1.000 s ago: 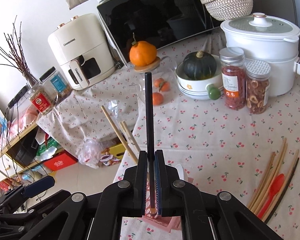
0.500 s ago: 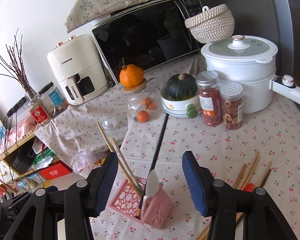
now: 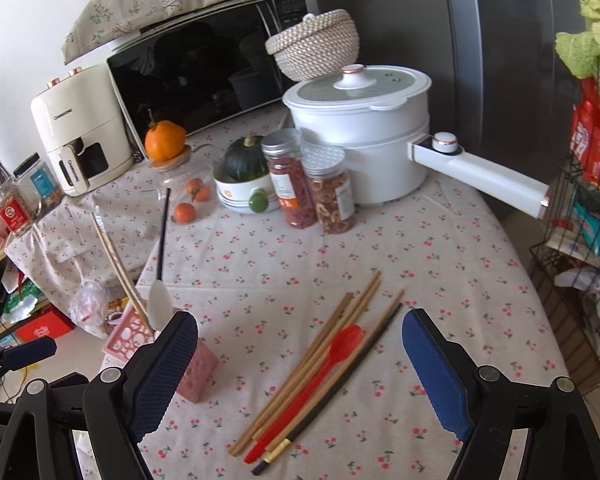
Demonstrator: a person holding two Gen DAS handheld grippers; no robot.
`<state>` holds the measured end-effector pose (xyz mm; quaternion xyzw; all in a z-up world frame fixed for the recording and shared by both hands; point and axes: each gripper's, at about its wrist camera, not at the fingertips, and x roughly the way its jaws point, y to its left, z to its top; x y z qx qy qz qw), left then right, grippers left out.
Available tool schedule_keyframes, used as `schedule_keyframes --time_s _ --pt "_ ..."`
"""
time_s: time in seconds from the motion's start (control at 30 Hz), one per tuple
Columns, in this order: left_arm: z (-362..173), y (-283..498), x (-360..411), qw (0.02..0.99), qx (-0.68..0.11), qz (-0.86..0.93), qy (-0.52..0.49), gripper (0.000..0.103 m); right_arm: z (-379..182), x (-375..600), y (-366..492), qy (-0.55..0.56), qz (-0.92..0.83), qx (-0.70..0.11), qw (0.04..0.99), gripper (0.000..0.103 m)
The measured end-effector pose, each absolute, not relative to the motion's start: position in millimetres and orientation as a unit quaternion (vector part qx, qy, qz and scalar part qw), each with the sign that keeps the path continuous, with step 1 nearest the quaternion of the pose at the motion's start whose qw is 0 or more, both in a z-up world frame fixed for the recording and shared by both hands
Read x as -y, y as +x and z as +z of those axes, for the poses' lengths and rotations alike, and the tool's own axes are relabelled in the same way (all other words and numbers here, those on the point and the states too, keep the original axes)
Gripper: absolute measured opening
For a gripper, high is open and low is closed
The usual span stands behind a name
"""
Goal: Organize utensils
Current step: 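Lower the black chopstick into the pink basket and open the right tool, then lower the left tool onto the red plastic spoon and close it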
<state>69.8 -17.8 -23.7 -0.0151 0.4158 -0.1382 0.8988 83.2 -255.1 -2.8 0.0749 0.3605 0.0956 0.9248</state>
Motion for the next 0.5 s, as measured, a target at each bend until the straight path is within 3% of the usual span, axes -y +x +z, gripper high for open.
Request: schedule_keyframes --time_s 0.43,0.5 --pt "-64.0 116.3 128.9 0.849 -0.500 -0.158 0.062 0.090 -43.8 331.6 93.9 0.075 0.006 -0.435 0.897 0.092" --pt "-73.0 131.3 142.3 0.844 -0.509 -0.156 0.064 0.084 -52.5 338.3 97.6 0.072 -0.005 -0.448 0.891 0.092"
